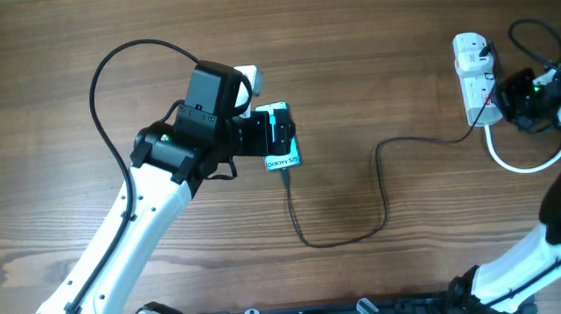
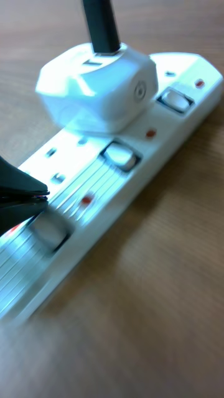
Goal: Plug charger to phone and switch on socket
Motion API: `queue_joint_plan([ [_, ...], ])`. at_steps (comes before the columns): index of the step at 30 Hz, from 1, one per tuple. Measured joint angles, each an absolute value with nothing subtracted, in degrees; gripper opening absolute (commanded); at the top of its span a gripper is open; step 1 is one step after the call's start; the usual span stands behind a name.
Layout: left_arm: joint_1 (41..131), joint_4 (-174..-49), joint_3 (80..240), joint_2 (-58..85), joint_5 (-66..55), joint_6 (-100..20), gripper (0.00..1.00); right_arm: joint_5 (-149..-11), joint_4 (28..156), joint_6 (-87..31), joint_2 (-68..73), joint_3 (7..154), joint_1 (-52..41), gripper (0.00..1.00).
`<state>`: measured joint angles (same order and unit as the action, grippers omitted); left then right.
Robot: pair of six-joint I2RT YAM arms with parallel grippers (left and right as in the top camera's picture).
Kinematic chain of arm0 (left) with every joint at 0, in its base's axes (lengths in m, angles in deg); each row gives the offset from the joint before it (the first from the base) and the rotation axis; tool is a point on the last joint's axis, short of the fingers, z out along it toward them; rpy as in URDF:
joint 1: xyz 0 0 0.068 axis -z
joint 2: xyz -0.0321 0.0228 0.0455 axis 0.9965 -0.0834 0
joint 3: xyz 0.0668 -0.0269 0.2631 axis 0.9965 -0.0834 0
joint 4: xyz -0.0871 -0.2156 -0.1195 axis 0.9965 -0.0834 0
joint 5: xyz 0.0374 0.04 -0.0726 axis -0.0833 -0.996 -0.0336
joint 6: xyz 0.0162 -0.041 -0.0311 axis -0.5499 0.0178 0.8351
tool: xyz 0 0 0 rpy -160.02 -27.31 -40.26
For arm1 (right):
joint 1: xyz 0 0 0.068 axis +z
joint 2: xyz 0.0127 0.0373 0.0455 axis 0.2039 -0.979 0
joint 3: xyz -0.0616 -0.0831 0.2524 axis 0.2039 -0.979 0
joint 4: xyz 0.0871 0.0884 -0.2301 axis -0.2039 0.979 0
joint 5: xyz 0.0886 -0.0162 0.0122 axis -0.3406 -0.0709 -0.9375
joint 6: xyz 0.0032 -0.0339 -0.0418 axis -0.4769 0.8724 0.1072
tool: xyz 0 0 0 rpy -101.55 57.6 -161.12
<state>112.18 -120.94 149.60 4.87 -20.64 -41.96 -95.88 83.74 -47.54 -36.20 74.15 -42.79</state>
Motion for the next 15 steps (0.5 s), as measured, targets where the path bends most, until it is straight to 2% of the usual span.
queue_joint_plan([
  [8,112.2,-122.0,149.6,5.4,-20.0,-41.9,1.00,-90.0,89.4,-46.3,-11.0,73.6,-43.1,0.05],
  [15,112.2,-124.3,149.6,11.1,-19.9,-41.9,1.00,-96.1,95.8,-36.8,8.5,73.6,-43.1,0.14],
])
